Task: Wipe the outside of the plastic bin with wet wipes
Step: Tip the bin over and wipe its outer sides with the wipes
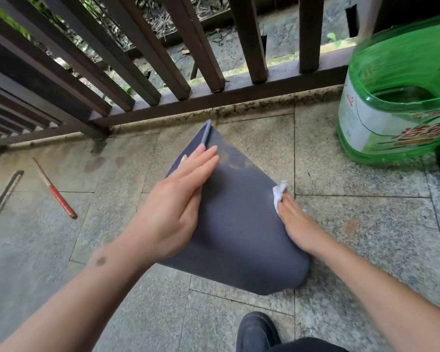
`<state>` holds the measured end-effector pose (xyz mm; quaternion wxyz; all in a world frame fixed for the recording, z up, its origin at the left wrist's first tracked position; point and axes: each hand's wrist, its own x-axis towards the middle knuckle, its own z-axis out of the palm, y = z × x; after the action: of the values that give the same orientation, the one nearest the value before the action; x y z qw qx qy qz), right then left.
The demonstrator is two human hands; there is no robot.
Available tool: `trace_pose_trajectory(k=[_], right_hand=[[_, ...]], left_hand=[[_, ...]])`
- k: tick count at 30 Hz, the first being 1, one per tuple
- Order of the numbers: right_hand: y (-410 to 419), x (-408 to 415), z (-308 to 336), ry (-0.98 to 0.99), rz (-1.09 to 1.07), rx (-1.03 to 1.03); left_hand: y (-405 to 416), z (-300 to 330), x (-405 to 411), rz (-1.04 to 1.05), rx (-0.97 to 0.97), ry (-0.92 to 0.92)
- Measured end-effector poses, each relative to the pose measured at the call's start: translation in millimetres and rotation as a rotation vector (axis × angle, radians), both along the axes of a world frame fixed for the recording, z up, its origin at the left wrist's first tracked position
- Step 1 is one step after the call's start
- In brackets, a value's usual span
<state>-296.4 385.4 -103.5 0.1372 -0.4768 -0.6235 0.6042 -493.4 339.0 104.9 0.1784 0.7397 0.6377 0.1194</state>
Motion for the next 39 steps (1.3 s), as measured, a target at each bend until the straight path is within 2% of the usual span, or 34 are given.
trace_pose_trajectory(k=[2, 7, 8, 10, 12, 13, 15, 19, 22, 25, 27, 30, 35, 37, 39], right_hand=[[1, -10, 13, 0.008, -0.006, 0.031], [7, -58, 75, 0.049, 0.071, 0.315], [8, -68, 89, 0.086, 0.103, 0.357], [12, -83, 113, 0.283, 0.158, 0.425], [14, -89, 122, 0.415, 0.215, 0.427], [15, -88, 119, 0.413, 0.241, 0.446], [15, -78, 98, 0.282, 0.258, 0.476], [-1, -22, 32, 0.003, 0.194, 0.22], [-5, 6, 3, -0.026, 0.11, 0.087], [5, 7, 4, -0.076, 0.102, 0.017], [11, -4, 18, -0.127, 0.108, 0.037], [10, -31, 55, -0.126, 0.185, 0.217], [-11, -62, 123, 0.255, 0.215, 0.476], [-33, -55, 120, 0.246, 0.229, 0.524], [-51, -34, 96, 0.154, 0.205, 0.494]], left_hand=[[3, 1, 1, -0.033, 0.026, 0.04], [3, 0, 1, -0.016, 0.054, 0.057], [3, 0, 2, -0.02, 0.058, 0.049], [1, -2, 2, -0.028, 0.067, 0.03], [-3, -4, 0, -0.029, 0.068, 0.0], [-5, -5, -2, -0.026, 0.063, -0.019], [-10, -7, -8, -0.011, 0.061, -0.04], [-17, -8, -12, 0.008, 0.068, -0.012], [-15, -9, -6, -0.031, 0.049, -0.032], [-11, -8, 1, 0.003, 0.062, -0.046], [-10, -6, 5, 0.019, 0.062, -0.045], [-7, -6, 15, -0.012, 0.056, -0.046], [-12, -11, 17, 0.067, 0.094, -0.081], [-16, -13, 13, 0.086, 0.092, -0.079], [-17, -13, 7, 0.104, 0.083, -0.069]])
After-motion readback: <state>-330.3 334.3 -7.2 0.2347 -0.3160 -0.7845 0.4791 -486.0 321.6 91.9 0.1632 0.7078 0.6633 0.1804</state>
